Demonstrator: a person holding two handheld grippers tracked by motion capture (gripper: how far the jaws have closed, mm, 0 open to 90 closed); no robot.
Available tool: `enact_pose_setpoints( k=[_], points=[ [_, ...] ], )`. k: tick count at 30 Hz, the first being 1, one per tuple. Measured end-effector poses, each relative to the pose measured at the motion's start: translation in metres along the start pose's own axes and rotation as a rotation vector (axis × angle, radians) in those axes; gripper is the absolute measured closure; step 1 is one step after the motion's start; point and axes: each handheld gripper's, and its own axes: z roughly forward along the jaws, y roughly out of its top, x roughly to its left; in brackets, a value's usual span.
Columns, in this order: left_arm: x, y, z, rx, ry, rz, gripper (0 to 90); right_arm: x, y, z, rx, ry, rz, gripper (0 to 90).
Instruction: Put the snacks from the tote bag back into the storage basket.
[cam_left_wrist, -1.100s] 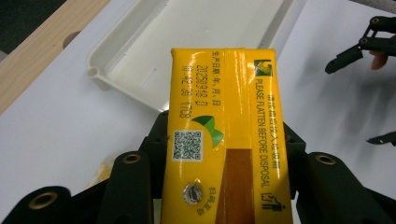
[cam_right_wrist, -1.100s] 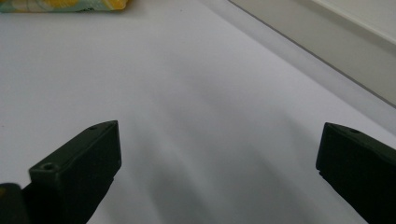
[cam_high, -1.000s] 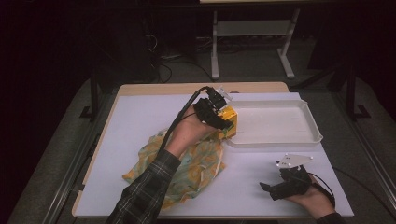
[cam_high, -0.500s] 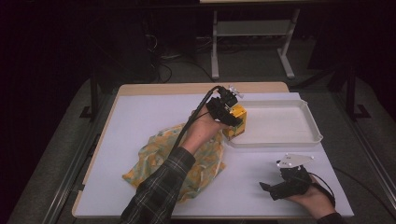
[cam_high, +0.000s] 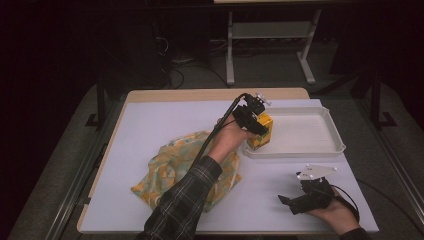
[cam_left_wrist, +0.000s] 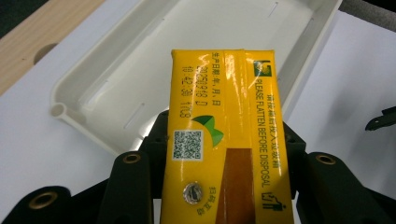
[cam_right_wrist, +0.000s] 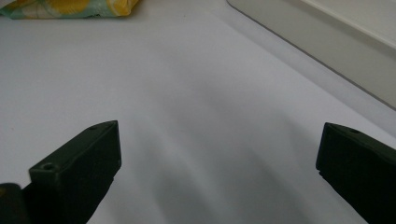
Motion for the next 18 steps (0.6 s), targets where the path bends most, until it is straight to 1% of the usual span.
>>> enact_pose_setpoints(
  k=[5,10,11,16,17,18],
  points=[
    [0.001,0.000,0.007,0.010,-0.001,-0.007,52.9,0.000,0.000,0.000,-0.004,-0.002,0.003,0.0],
    [0.002,-0.001,0.011,0.029,-0.003,0.001,52.9,-0.001,0.000,0.000,-0.004,-0.002,0.002,0.0],
    [0.002,-0.001,0.012,0.027,0.002,0.004,52.8,-0.001,0.000,0.000,-0.004,-0.002,0.002,0.0],
    [0.002,-0.002,0.016,0.030,-0.004,0.001,52.8,-0.001,0.000,0.000,-0.004,-0.002,0.004,0.0],
    [0.002,-0.003,0.016,0.040,-0.006,-0.003,52.8,-0.001,0.000,0.000,-0.004,-0.003,0.001,0.0],
    [0.003,-0.003,0.016,0.046,-0.005,0.002,52.8,-0.001,0.000,0.000,-0.004,-0.002,0.004,0.0]
  ],
)
